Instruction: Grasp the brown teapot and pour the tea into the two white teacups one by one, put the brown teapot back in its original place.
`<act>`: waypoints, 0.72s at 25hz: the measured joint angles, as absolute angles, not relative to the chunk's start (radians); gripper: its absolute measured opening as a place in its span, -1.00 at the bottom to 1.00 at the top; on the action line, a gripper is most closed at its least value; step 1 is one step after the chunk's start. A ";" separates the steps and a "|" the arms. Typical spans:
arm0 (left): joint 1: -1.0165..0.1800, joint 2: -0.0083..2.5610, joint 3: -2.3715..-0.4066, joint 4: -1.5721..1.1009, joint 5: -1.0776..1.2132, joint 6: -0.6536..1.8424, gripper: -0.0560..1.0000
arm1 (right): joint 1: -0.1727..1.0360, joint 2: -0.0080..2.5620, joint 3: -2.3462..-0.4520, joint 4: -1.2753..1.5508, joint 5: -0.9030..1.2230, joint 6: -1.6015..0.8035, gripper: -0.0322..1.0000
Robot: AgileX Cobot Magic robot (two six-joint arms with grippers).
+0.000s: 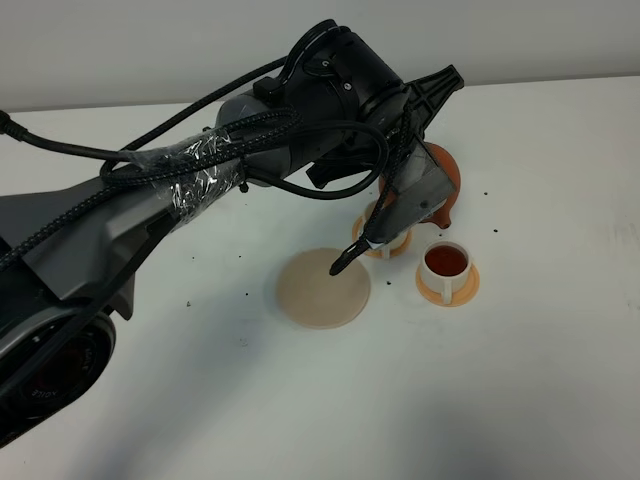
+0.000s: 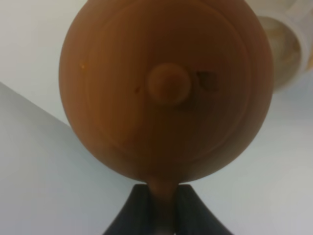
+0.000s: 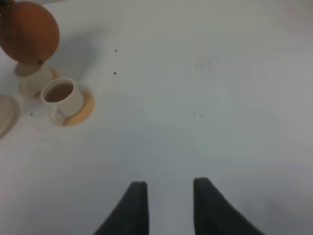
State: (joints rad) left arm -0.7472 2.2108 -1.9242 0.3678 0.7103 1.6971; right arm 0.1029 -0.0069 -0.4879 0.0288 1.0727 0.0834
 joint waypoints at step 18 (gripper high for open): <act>-0.737 2.130 -1.931 0.213 0.975 1.304 -0.65 | 0.103 -0.007 -0.488 0.029 1.073 0.083 -0.47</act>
State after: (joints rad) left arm -0.7375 2.1299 -1.9312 0.2126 0.9752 1.3037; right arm 0.1029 -0.0069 -0.4879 0.0288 1.0727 0.0834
